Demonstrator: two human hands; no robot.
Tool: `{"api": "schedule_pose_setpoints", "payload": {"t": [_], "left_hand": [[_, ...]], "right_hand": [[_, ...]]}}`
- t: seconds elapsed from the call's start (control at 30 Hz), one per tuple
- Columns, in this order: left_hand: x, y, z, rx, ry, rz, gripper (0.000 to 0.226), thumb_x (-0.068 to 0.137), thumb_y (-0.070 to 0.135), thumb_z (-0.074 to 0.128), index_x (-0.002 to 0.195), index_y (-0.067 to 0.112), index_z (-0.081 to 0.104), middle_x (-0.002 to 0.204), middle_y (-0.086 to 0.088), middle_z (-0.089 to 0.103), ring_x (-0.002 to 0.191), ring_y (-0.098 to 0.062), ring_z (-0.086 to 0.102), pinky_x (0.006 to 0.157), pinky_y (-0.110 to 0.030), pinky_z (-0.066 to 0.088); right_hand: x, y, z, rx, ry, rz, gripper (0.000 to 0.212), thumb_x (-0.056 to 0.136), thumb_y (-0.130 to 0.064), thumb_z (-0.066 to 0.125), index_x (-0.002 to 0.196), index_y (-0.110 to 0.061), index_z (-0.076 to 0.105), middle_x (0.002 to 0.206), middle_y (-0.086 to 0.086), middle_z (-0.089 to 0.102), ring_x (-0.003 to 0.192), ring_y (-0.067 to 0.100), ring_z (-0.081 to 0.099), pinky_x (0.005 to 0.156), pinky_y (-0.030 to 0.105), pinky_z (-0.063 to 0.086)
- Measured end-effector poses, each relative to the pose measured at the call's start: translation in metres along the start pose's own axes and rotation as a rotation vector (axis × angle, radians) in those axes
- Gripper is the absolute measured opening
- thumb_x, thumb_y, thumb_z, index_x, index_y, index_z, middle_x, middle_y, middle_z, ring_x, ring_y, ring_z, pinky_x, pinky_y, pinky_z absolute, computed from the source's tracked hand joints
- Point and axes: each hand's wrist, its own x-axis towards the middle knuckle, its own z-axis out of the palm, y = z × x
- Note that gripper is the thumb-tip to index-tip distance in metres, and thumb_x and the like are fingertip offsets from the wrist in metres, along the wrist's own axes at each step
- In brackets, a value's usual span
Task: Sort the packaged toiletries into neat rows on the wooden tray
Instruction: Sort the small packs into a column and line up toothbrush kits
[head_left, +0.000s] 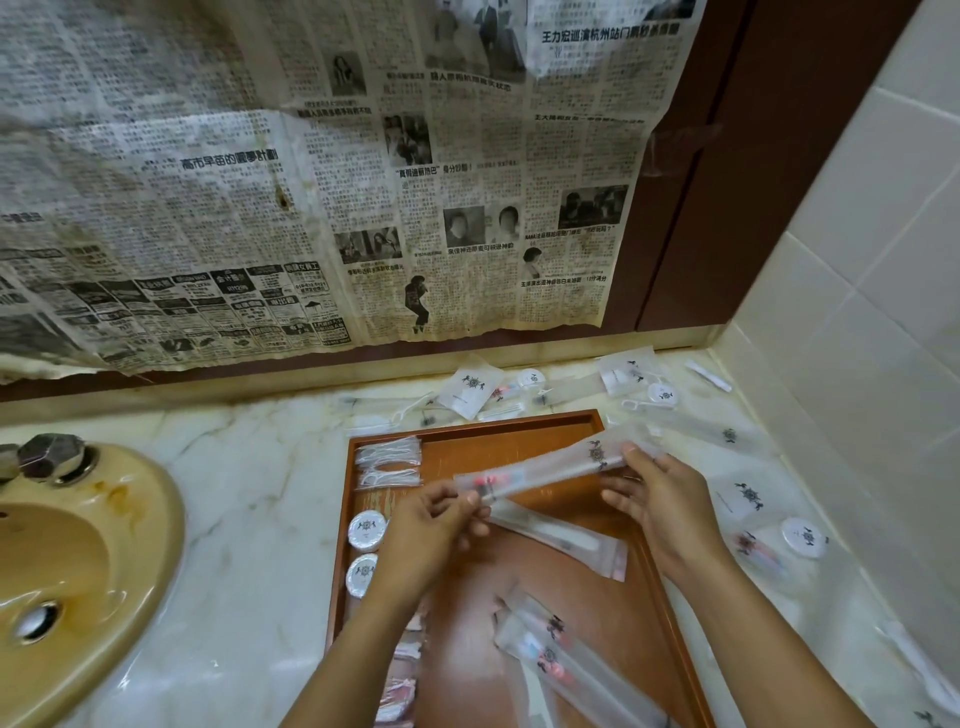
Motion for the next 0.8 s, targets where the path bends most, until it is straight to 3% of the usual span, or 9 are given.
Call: {"api": "schedule_pose_setpoints", "payload": {"t": [0.17,0.3,0.43,0.57,0.8], "left_hand": [[0.012,0.014,-0.011,-0.022,0.064,0.004,0.013,0.095,0.014,0.062,0.095,0.006,0.072,0.077,-0.01,0.073,0.055,-0.008,0.063,0.046,-0.016,0.044],[0.023,0.023,-0.01,-0.01,0.097,0.064,0.012,0.094,0.018,0.064,0.094,0.01,0.072,0.075,-0.008,0.071,0.066,-0.016,0.067,0.057,-0.027,0.05],[0.027,0.032,-0.006,0.009,0.117,0.1,0.011,0.093,0.021,0.065,0.093,0.013,0.073,0.071,-0.008,0.07,0.064,-0.018,0.065,0.054,-0.026,0.05],[0.026,0.037,-0.002,-0.023,0.11,0.109,0.007,0.092,0.018,0.067,0.091,0.012,0.07,0.085,-0.006,0.075,0.072,-0.02,0.071,0.052,-0.024,0.051],[0.026,0.034,-0.004,0.008,0.102,0.097,0.011,0.095,0.013,0.061,0.099,0.011,0.071,0.087,-0.01,0.073,0.07,-0.018,0.068,0.049,-0.022,0.05]], "right_hand": [[0.007,0.01,-0.013,-0.156,-0.03,-0.048,0.011,0.093,-0.011,0.063,0.095,-0.002,0.068,0.074,0.012,0.069,0.068,0.02,0.064,0.06,0.029,0.054],[0.008,0.015,-0.013,-0.275,-0.075,-0.038,0.013,0.095,-0.01,0.06,0.092,-0.001,0.07,0.077,0.016,0.072,0.066,0.018,0.066,0.056,0.025,0.055],[0.008,0.019,-0.012,-0.379,-0.095,-0.052,0.016,0.096,-0.006,0.057,0.09,-0.002,0.071,0.077,0.013,0.073,0.065,0.017,0.066,0.056,0.025,0.053],[0.007,0.019,-0.01,-0.375,-0.143,-0.054,0.013,0.094,-0.001,0.056,0.097,-0.006,0.068,0.081,0.018,0.073,0.063,0.017,0.067,0.054,0.024,0.052],[0.008,0.018,-0.008,-0.35,-0.147,-0.033,0.013,0.097,-0.01,0.057,0.098,-0.008,0.069,0.086,0.015,0.074,0.07,0.019,0.071,0.056,0.025,0.053]]}}
